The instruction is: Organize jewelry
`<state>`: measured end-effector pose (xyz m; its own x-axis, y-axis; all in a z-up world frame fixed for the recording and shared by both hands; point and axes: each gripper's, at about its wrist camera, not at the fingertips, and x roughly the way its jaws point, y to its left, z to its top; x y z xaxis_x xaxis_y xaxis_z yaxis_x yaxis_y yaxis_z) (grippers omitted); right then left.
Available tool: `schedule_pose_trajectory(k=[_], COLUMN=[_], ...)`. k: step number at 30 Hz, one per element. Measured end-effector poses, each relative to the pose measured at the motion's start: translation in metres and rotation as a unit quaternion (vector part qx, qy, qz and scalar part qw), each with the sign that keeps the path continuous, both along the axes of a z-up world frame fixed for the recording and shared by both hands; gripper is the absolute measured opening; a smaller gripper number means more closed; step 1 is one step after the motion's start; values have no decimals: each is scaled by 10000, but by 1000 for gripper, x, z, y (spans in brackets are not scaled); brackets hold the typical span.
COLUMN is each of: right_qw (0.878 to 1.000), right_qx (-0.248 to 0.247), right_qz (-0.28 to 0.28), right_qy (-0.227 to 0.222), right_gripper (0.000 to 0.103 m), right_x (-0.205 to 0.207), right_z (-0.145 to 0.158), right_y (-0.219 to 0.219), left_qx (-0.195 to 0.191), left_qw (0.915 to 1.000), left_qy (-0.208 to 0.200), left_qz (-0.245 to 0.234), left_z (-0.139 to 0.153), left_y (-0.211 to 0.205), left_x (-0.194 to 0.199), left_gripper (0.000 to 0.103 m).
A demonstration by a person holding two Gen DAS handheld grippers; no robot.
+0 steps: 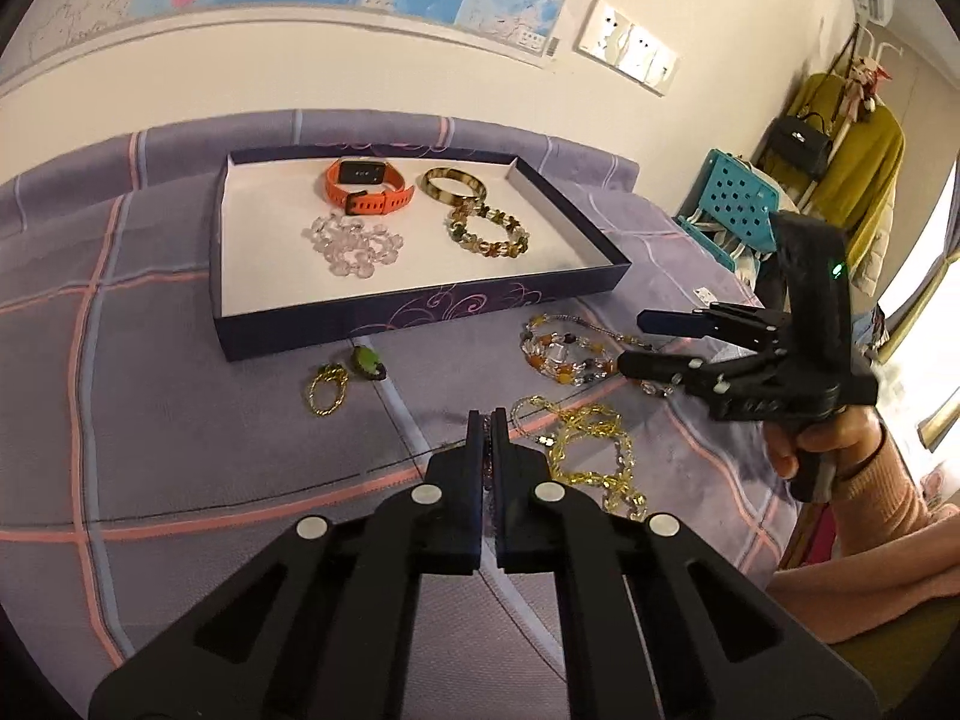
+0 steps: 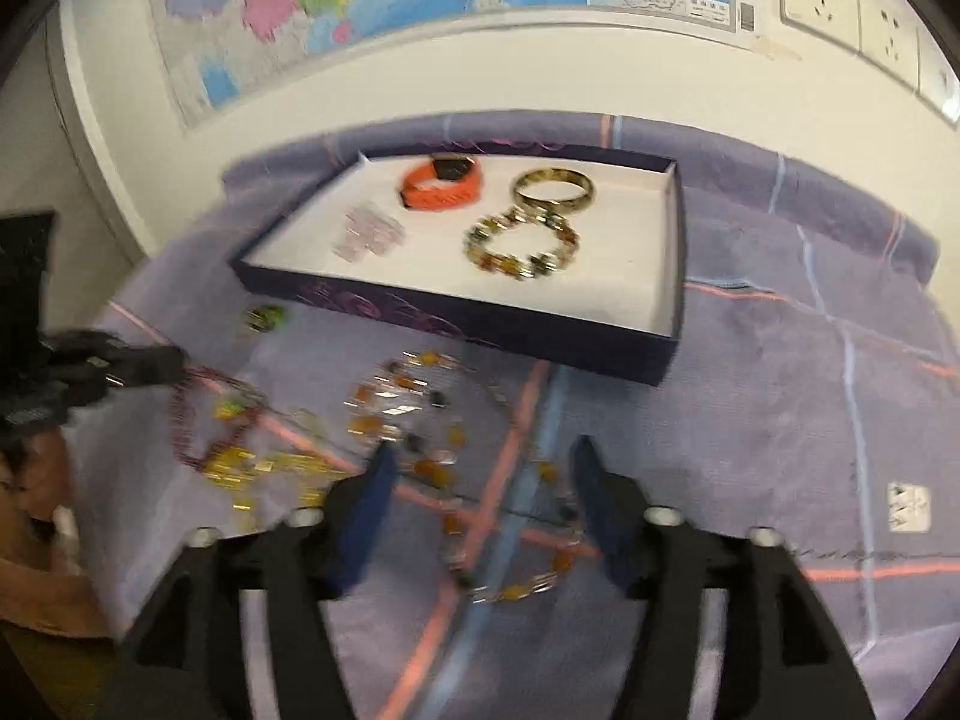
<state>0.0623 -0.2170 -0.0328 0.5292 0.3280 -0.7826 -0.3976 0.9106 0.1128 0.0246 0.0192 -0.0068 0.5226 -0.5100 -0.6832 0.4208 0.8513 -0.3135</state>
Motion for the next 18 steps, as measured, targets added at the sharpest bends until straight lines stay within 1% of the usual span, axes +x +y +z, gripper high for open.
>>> schedule_pose_trajectory(k=[1,3,5,7,8,9,10,11,13,16,18], right_qw=[9999,9997,9988,9988,9987,9986,9986,9987,9988,9995,9987], right_qx=[37,-195,-416,-351,-358,-353,-312,-291,-262,77,413], right_qz=[71,114,196,304,324,355,397,410,397,316,298], right_qy=[69,-52,-139,-140,-149,-153,-137,-118,-90,-21,-10], right_gripper=[67,67,64,48,44,35,18,10,8,8,8], right_x=[1,-1,-2,-1,0,0,0,0,1,2,1], right_z=[-3,-6,-7,-6,-6,-5,-4,-3,-2,3,12], right_y=[2,9,16,19,19,21,21,22,23,16,10], left_qx=[-11,-93,-177,-196,-211,-221,-230,-231,-238,-281,-291], left_qw=[10000,9999,9998,9998,9997,9997,9996,9997,9996,9995,9994], left_qy=[12,40,63,29,28,26,13,-2,-27,-78,-137], left_qz=[16,-12,-50,-97,-104,-111,-130,-129,-124,-141,-152], left_z=[0,2,4,6,6,7,8,9,11,16,20], left_y=[1,4,6,6,6,6,5,4,3,3,2], left_x=[0,-2,-4,-7,-8,-8,-9,-9,-10,-9,-10], left_gripper=[3,3,3,3,3,3,3,3,3,3,3])
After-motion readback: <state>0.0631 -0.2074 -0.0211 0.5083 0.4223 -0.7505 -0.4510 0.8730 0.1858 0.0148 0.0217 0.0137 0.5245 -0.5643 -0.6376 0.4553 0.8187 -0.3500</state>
